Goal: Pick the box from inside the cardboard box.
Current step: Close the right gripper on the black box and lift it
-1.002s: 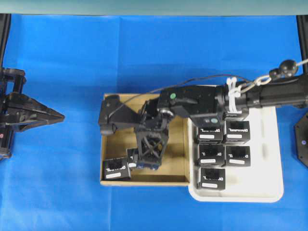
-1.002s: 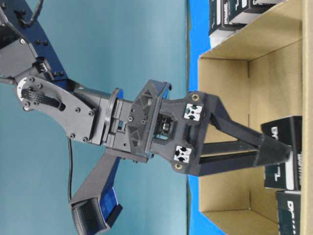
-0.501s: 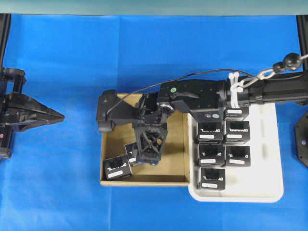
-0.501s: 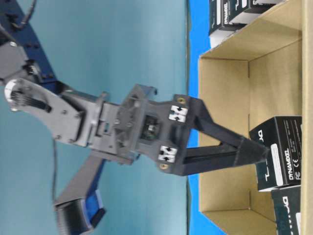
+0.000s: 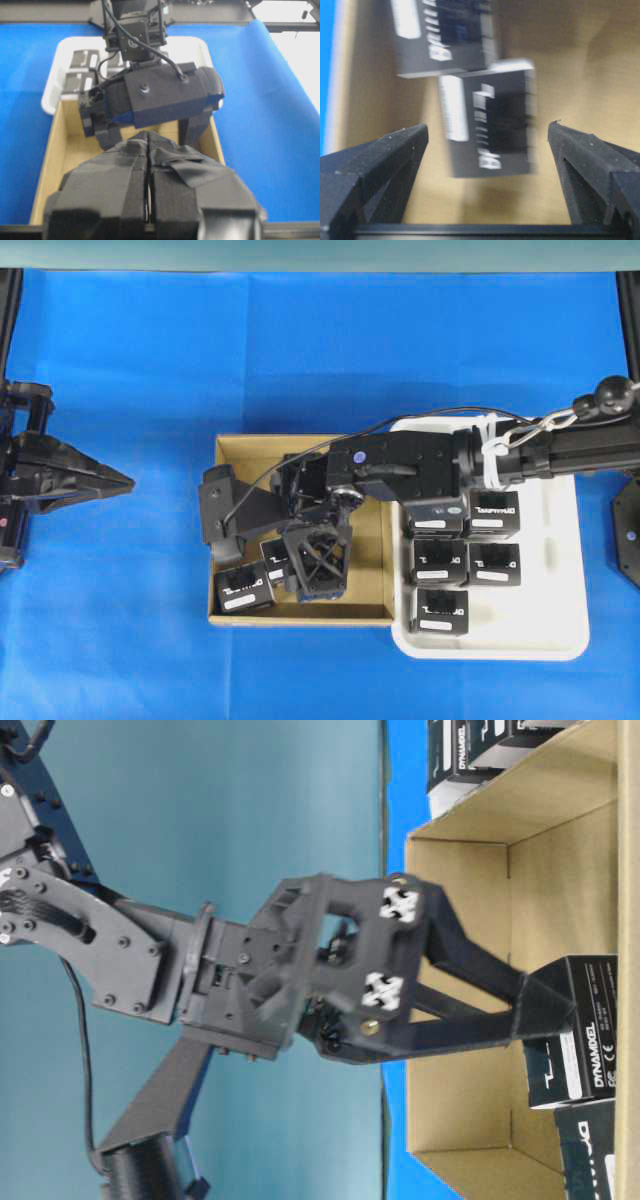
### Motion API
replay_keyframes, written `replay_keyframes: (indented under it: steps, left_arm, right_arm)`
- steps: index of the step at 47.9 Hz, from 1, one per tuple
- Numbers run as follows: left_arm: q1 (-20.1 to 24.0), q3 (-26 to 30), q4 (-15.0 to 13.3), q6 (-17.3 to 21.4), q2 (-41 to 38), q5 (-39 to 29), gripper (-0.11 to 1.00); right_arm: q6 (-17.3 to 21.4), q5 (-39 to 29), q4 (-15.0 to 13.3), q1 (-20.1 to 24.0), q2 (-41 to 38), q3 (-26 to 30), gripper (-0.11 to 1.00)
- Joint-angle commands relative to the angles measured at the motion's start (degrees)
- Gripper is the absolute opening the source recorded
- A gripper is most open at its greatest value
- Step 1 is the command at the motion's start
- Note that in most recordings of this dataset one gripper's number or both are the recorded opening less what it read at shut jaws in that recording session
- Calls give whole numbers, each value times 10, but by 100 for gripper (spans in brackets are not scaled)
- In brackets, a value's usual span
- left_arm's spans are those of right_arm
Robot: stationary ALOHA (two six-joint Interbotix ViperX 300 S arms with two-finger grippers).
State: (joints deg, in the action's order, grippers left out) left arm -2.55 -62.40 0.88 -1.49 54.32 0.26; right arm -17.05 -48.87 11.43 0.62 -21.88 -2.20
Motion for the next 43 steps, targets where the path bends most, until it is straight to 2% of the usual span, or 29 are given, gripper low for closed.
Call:
replay_keyframes:
  steps: [1, 14, 31, 36, 43]
  left_arm:
    - [0, 17, 1, -1, -4, 4, -5]
    - [-1, 17, 1, -1, -4, 3, -5]
    - [0, 17, 2, -1, -4, 3, -5]
    - [0, 18, 1, -1, -4, 3, -5]
    - [-1, 18, 1, -1, -4, 4, -5]
  right_arm:
    - [-2, 5, -8, 12, -9, 3, 99]
    - [-1, 38, -13, 33, -28, 3, 99]
    - [3, 36, -54, 33, -34, 4, 99]
    - [3, 35, -54, 33, -34, 3, 99]
    - [1, 35, -54, 40, -34, 4, 92]
